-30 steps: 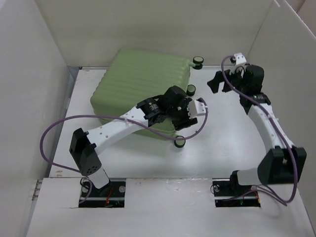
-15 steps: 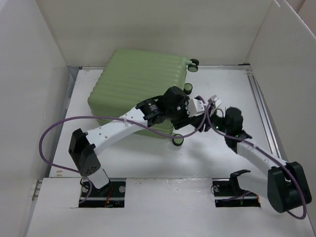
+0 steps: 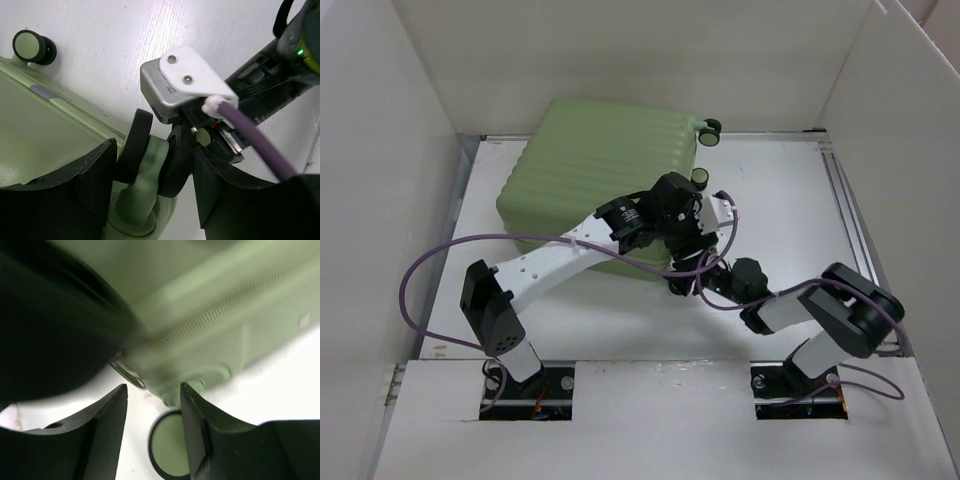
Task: Pack the luggage
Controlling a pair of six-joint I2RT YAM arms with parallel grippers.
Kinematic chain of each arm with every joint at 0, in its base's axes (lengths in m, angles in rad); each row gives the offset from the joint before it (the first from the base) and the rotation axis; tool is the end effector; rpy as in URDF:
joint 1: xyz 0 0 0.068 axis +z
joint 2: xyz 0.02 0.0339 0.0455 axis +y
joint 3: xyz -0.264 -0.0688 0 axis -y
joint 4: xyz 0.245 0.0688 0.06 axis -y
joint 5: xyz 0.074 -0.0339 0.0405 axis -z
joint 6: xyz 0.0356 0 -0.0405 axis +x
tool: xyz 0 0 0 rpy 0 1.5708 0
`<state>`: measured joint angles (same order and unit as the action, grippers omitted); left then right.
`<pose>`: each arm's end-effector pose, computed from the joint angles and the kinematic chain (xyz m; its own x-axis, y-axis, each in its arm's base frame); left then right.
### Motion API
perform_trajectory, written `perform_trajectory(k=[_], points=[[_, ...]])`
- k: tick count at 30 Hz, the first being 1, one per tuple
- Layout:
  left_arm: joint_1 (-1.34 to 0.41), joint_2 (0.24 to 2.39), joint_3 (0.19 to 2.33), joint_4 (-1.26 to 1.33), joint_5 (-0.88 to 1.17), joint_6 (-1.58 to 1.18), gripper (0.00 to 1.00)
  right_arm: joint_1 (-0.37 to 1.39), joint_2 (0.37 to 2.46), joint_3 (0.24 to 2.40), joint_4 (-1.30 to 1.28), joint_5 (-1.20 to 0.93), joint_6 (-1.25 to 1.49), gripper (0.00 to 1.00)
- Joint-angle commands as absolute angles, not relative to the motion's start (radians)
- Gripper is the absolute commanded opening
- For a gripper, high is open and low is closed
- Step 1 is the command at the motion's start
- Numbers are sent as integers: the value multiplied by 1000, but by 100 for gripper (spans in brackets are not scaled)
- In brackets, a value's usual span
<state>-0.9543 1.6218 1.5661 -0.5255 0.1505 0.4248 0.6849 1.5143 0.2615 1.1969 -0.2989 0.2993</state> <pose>0.2111 -0.3072 0.3635 0.0731 0.6016 -0.7954 0.9318 0.2431 0.2695 0.1843 0.1641 0.1571 -0.2867 0.1296 -0.9492 -0.7825 0.5399 0.3101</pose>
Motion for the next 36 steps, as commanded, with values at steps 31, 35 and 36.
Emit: perform_trajectory(k=[31, 35, 36], points=[[-868, 1565, 1661, -469, -48, 262, 0, 758, 1583, 345, 1609, -129, 459, 28], [-868, 1565, 1661, -469, -48, 272, 0, 758, 1594, 345, 1627, -170, 468, 1], [-868, 1565, 1661, -469, -48, 272, 0, 758, 1594, 345, 1638, -170, 468, 0]])
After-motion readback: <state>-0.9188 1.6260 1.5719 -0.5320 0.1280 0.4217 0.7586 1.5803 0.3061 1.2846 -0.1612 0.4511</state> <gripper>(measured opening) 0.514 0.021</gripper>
